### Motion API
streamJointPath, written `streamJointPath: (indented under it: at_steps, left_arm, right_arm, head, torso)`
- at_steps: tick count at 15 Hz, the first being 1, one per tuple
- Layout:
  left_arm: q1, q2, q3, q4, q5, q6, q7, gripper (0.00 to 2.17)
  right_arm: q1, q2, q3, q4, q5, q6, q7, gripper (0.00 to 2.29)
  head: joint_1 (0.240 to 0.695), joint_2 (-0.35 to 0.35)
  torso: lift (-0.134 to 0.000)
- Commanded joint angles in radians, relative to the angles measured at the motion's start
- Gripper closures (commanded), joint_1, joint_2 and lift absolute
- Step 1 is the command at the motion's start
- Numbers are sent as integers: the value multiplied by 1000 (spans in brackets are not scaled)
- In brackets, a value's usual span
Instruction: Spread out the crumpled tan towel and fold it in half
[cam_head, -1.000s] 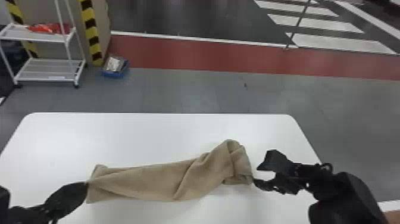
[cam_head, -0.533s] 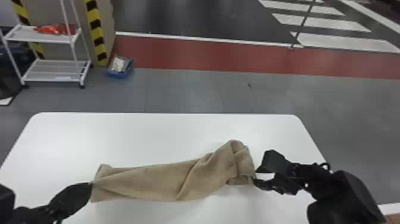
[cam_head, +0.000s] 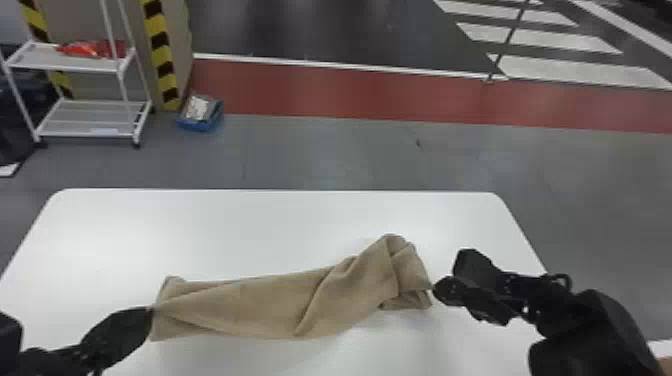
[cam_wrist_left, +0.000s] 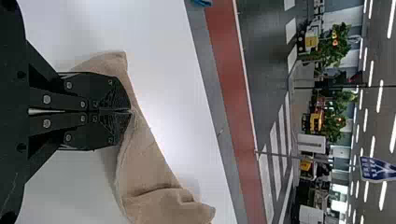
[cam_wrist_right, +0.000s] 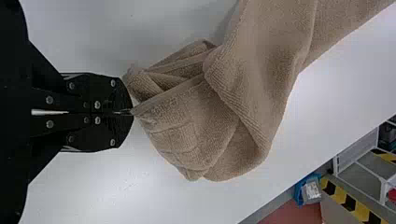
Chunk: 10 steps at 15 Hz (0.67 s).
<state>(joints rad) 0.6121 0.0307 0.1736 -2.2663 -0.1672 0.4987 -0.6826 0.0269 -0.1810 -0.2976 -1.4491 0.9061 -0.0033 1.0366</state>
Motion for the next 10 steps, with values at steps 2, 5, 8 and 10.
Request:
streamJointPath:
  at_steps: [2,5,8,10]
  left_arm:
    - [0,0,4,1,0,-2,0,1625]
    - [-2,0,7,2,2,-5,0,1625]
    - [-6,-2,35,-6,14,-8,0,1625]
    - [-12,-2,67,-26,31,-5,0,1625]
  right_arm:
    - [21,0,-86,-103,-101,-7,30,1301]
    - [25,5,-167,-200,-185,-4,63,1301]
    - [27,17,-261,-257,-294,-16,40,1301]
    - [25,17,-310,-275,-332,-25,17,1301]
  head:
    - [695,-194]
    - [695,-212]
    - [695,-236]
    - [695,-251]
  torso:
    - [0]
    - [0]
    - [0]
    - [0]
